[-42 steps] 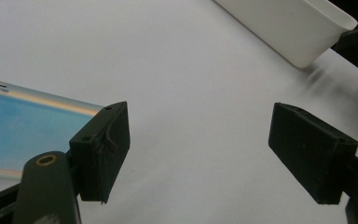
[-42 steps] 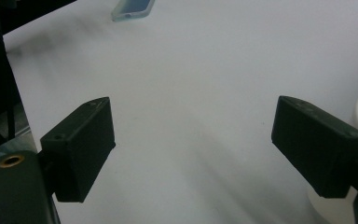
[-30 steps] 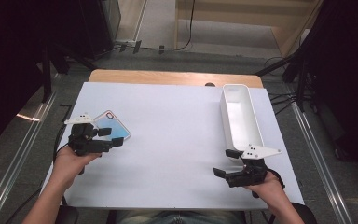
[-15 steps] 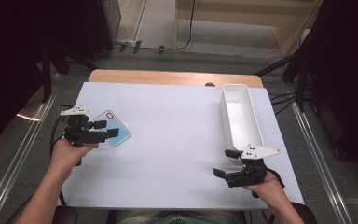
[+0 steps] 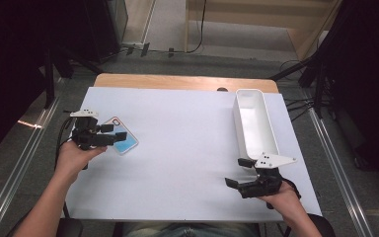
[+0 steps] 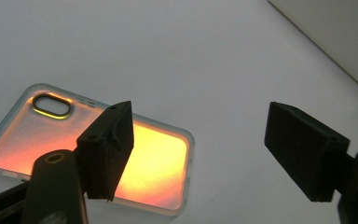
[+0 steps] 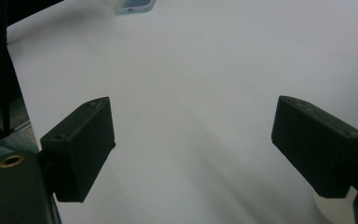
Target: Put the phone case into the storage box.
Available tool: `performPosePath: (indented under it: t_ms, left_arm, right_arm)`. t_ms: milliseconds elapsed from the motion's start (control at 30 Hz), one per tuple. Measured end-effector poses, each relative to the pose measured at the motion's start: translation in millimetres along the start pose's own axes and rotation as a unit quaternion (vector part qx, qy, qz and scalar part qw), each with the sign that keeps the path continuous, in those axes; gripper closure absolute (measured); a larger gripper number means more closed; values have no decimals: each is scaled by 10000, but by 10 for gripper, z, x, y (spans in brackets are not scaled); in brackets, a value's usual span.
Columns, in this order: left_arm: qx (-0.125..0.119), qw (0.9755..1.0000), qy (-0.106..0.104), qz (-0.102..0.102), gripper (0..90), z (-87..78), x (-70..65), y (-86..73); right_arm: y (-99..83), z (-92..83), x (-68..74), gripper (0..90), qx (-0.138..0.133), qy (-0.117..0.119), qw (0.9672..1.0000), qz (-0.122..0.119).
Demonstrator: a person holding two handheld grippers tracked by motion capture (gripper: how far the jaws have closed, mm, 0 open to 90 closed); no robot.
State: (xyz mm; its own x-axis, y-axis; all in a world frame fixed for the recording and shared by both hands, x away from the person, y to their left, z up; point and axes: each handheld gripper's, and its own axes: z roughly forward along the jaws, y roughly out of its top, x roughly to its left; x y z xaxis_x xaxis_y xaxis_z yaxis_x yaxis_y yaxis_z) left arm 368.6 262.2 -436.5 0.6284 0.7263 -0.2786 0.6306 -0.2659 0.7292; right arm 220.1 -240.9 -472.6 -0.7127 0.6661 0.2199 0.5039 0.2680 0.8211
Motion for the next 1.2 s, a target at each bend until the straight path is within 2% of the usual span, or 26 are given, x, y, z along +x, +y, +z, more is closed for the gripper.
performPosePath:
  t_ms: [133,233,333,467,567,633,833,967,1067,1200]
  left_arm:
    - [52,10000,72,6,254,31,30,-7]
    - [60,10000,57,43,304,54,34,-16]
    - [48,9997,74,217,427,68,16,-31]
    - [18,9996,0,278,575,98,-3,-48]
    - [140,9996,-108,204,750,131,21,-61]
    - [151,9994,-144,276,879,141,27,-76]
    - [124,9995,-71,293,893,192,44,-121]
    - [218,9993,-31,310,893,240,59,-160]
    - [182,9993,-80,303,893,267,64,-195]
    - [306,9992,-107,240,893,308,82,-252]
  right_arm:
    - [1,-3,3,119,33,2,10000,-6]
    - [1,-1,2,118,30,2,10000,-16]
    - [1,-1,1,118,30,1,10000,-2]
    - [1,0,4,118,27,2,10000,-21]
    - [-1,5,2,118,21,5,10000,-50]
    - [-1,7,3,118,21,-2,10000,-49]
    - [-1,8,2,118,12,2,10000,-64]
    - [-1,8,3,119,16,10,10000,-53]
    - [-1,10,5,118,17,15,10000,-48]
    - [-1,11,12,118,46,33,10000,-27]
